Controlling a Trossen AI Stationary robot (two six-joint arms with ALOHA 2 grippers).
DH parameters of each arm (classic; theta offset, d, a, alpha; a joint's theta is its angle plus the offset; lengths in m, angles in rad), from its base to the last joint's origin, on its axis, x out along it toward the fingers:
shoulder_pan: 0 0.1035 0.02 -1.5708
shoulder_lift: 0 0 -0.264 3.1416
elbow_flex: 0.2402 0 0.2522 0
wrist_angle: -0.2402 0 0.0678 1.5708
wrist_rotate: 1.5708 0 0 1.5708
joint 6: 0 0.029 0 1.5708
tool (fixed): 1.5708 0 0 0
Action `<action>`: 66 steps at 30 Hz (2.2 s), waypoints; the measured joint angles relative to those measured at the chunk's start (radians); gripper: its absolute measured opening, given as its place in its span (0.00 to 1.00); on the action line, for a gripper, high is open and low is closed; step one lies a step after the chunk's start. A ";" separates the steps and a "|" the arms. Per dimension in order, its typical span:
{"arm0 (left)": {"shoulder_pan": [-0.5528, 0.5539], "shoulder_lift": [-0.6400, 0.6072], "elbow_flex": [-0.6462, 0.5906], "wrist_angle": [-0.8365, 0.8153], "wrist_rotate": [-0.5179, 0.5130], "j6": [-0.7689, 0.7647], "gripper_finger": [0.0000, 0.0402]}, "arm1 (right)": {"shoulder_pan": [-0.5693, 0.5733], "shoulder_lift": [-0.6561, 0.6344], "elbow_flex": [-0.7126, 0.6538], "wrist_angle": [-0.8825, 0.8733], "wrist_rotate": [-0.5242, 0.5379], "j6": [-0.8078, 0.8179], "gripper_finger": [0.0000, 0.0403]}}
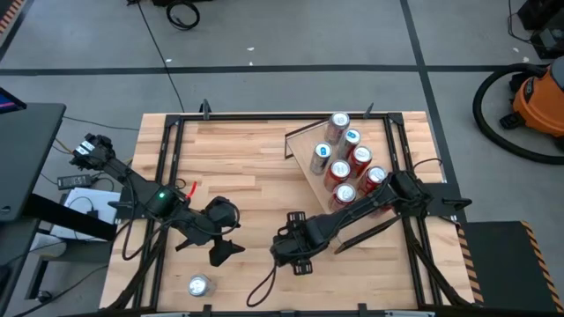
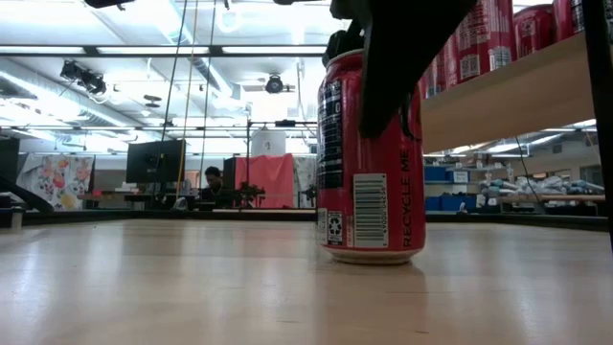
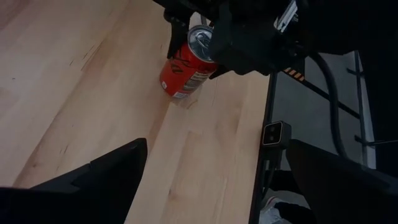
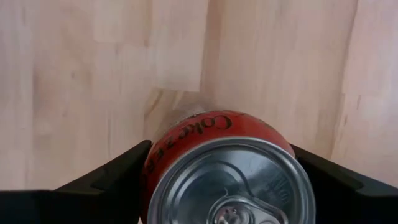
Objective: Place canned beverage on shelf
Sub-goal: Put the red soda can on the shelf aligned with the other red soda can
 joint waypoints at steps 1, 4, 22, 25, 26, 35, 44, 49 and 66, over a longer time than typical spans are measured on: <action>0.000 0.000 0.000 0.000 0.000 0.000 0.99 | -0.003 0.000 0.007 -0.005 -0.009 0.000 0.79; 0.000 0.000 0.000 0.000 0.000 0.000 0.99 | -0.004 0.000 0.046 -0.049 -0.023 0.021 0.79; 0.000 0.000 0.000 -0.008 -0.001 -0.006 0.99 | 0.112 -0.018 0.495 -0.516 0.041 0.190 0.81; 0.000 0.000 0.000 -0.008 -0.001 -0.006 0.99 | 0.132 -0.052 0.495 -0.516 0.043 0.225 0.81; 0.000 0.000 0.000 -0.008 -0.001 -0.005 0.99 | 0.135 -0.067 0.488 -0.520 0.043 0.242 0.81; 0.000 0.000 0.000 -0.008 -0.003 0.008 0.99 | 0.138 -0.231 0.348 -0.518 0.153 0.356 0.81; 0.000 0.000 0.000 -0.007 -0.003 0.008 0.99 | 0.160 -0.426 0.075 -0.519 0.138 0.456 0.81; 0.000 0.000 0.000 -0.008 -0.003 0.006 0.99 | 0.169 -0.509 -0.037 -0.519 0.127 0.525 0.81; 0.003 0.000 0.000 -0.007 -0.011 0.003 0.99 | 0.190 -0.537 -0.166 -0.517 0.152 0.605 0.89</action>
